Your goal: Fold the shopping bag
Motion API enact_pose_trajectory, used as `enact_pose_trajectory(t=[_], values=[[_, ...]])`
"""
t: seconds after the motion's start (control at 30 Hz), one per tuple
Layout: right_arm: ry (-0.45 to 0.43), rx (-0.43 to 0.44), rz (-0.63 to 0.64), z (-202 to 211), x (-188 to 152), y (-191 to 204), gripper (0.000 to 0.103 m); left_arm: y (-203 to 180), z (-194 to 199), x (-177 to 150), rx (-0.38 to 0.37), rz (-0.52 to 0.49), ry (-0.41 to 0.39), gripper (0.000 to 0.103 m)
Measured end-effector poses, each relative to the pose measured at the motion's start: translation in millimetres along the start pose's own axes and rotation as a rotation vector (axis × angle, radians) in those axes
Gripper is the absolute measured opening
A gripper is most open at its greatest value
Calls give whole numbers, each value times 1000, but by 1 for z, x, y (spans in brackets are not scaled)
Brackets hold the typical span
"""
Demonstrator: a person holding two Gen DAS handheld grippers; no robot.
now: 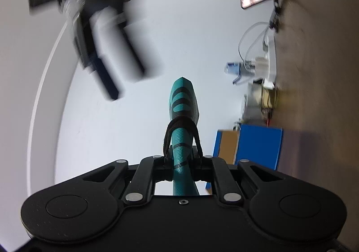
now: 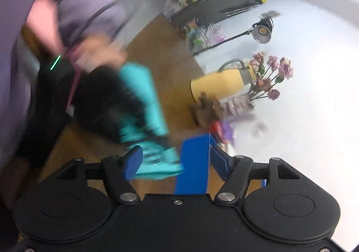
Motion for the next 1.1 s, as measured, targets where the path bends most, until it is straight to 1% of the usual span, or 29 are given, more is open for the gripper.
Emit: enact_pose_trajectory(t=[0.07, 0.1, 0.13, 0.17, 0.2, 0.23, 0.27, 0.3, 0.37, 0.4, 0.47, 0.53, 0.6, 0.67, 0.73, 0.8, 0.83, 0.87, 0.9, 0.97, 1.0, 1.03, 1.1], values=[[53, -88, 147, -7, -19, 32, 73, 3, -8, 11, 0, 18, -32, 12], [89, -141, 187, -12, -29, 41, 78, 3, -11, 18, 6, 20, -52, 12], [111, -182, 199, -15, -35, 45, 80, 2, -11, 26, 21, 8, -83, 12], [117, -218, 203, -16, -41, 49, 78, 1, -12, 34, 35, -6, -114, 12], [120, -242, 212, -14, -47, 54, 72, -3, -11, 42, 43, -25, -145, 12], [122, -260, 226, -10, -54, 60, 61, -7, -12, 50, 35, -32, -174, 12], [124, -287, 232, -7, -58, 65, 54, -11, -12, 59, 28, -38, -203, 12], [129, -320, 223, -6, -59, 69, 48, -14, -13, 67, 17, -42, -229, 12], [150, -398, 178, -3, -71, 75, 31, -21, -18, 82, -27, -31, -263, 12], [162, -426, 150, -2, -78, 78, 30, -25, -21, 87, -44, -33, -282, 12], [189, -456, 96, 2, -92, 86, 26, -35, -23, 96, -65, -50, -329, 12], [216, -475, 58, 9, -105, 93, 17, -41, -25, 101, -90, -51, -357, 14], [234, -492, 14, 17, -117, 97, 16, -47, -27, 102, -102, -82, -385, 15], [243, -517, -32, 25, -132, 98, 15, -49, -30, 101, -120, -104, -391, 18], [263, -546, -77, 33, -149, 98, 15, -49, -37, 92, -136, -113, -359, 19], [287, -572, -106, 41, -165, 95, 15, -50, -42, 81, -128, -138, -332, 20], [287, -577, -117, 46, -171, 95, 15, -52, -44, 74, -128, -152, -319, 22], [284, -579, -123, 50, -175, 95, 15, -54, -46, 68, -129, -164, -308, 22], [279, -577, -118, 52, -177, 97, 16, -55, -49, 63, -134, -164, -298, 22], [277, -572, -109, 55, -179, 101, 16, -54, -50, 60, -133, -146, -282, 17], [291, -570, -104, 52, -179, 103, 17, -50, -48, 61, -133, -130, -266, 14], [305, -569, -99, 49, -179, 105, 17, -49, -50, 63, -124, -110, -248, 13], [317, -567, -136, 41, -172, 104, 17, -49, -49, 72, -70, -107, -226, 11]])
Point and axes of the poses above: each gripper's, at about its wrist camera, not at the fingertips, and z roughly against the way its jaws point, y to its left, x to its top, the point moved 8 cm from there along -z, roughly the way its jaws point, and after that the axes turned 8 degrees about -z, right-handed, at the moved point
